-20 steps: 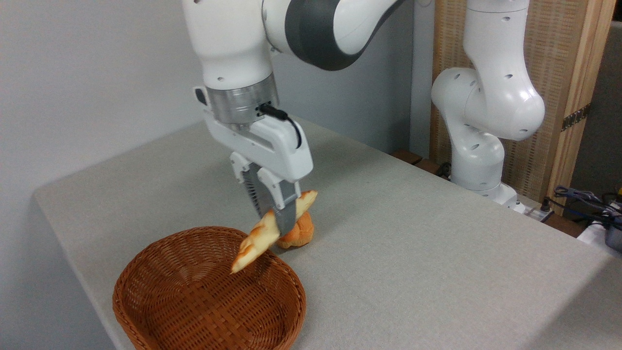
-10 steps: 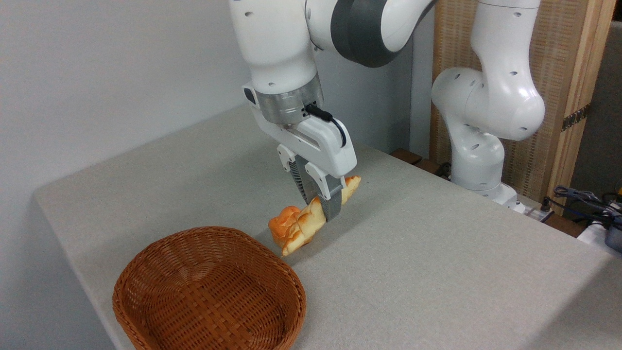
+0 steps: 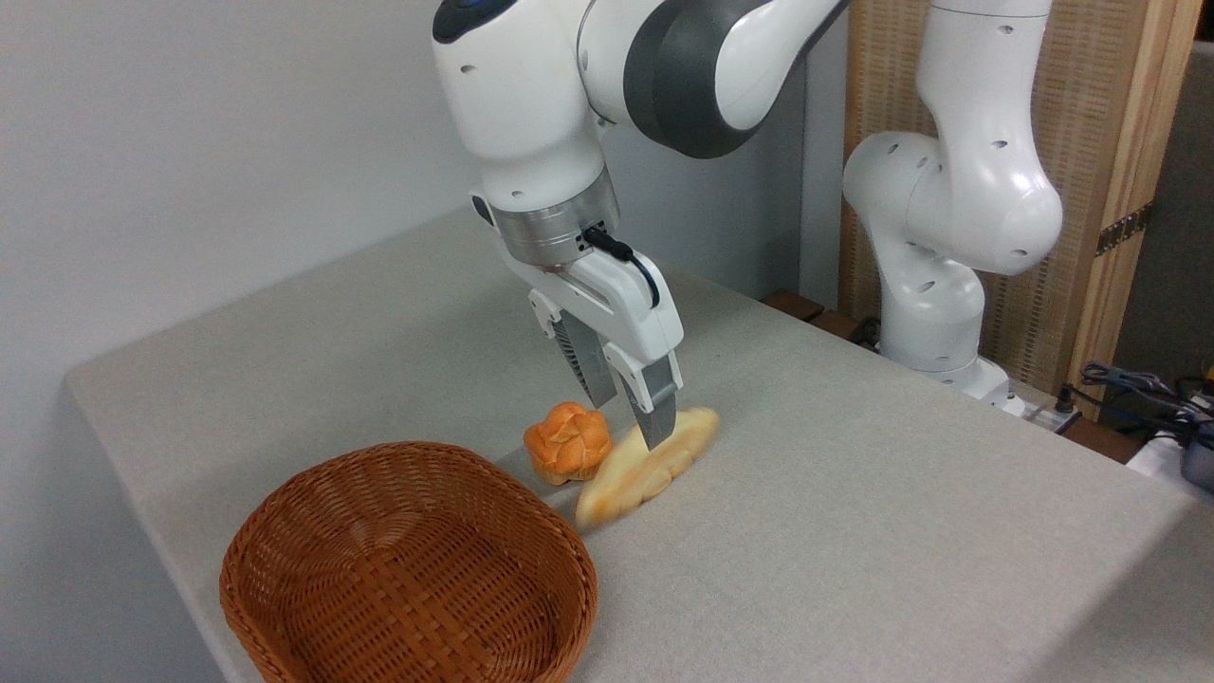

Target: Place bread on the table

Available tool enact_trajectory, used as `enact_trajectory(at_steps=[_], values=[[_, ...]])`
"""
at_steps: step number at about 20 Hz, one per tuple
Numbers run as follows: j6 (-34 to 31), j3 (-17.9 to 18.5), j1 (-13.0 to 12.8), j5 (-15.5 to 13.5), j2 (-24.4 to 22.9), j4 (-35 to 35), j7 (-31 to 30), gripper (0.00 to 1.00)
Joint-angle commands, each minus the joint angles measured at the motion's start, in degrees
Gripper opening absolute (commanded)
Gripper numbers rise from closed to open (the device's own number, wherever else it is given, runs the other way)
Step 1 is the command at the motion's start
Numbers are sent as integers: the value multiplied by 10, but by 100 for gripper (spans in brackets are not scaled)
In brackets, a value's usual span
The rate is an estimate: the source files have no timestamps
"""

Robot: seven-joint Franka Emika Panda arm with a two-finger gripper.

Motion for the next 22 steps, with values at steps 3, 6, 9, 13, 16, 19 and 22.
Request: enact_trajectory(at_steps=[3, 6, 9, 13, 16, 19, 22], values=[[1, 3, -2, -8, -1, 2, 11, 100], [6, 2, -2, -8, -2, 12, 11, 100], [21, -14, -2, -9, -2, 46, 7, 100], [58, -18, -2, -9, -2, 84, 0, 100], [97, -15, -1, -10, 1, 88, -49, 100], [97, -12, -1, -10, 4, 88, -55, 100], [96, -12, 0, -18, 6, 88, -60, 100]])
